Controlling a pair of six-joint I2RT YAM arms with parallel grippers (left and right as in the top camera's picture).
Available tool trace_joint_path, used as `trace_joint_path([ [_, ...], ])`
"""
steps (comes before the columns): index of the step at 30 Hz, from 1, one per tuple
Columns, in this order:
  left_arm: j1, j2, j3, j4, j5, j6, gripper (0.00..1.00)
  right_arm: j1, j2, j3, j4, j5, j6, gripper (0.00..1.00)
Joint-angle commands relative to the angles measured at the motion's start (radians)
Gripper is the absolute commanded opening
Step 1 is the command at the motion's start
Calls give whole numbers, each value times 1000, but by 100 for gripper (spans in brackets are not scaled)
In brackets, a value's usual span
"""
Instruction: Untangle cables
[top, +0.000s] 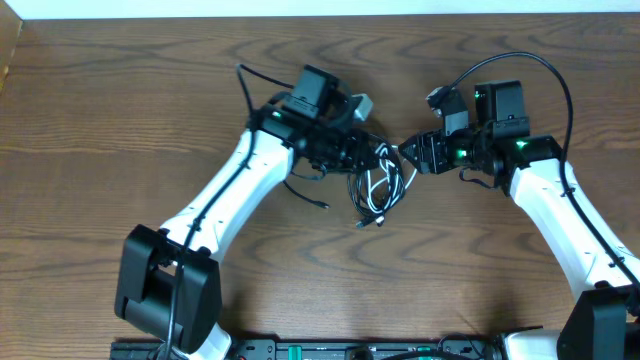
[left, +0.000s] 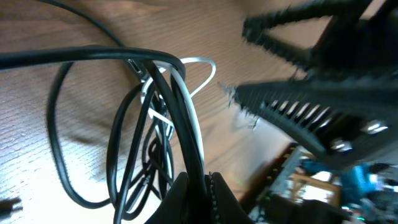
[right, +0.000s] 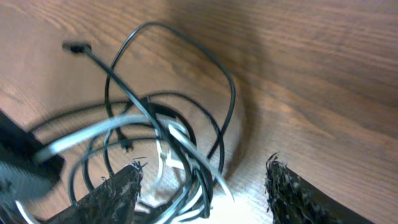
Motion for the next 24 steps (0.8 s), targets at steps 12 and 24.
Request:
trace_joint_path([
  [12, 62, -2, 10, -31, 291, 19, 8, 18, 67, 6, -14, 92, -40, 60],
  [24, 69, -2, 10, -25, 282, 19, 7, 13, 158, 6, 27, 210, 69, 6],
])
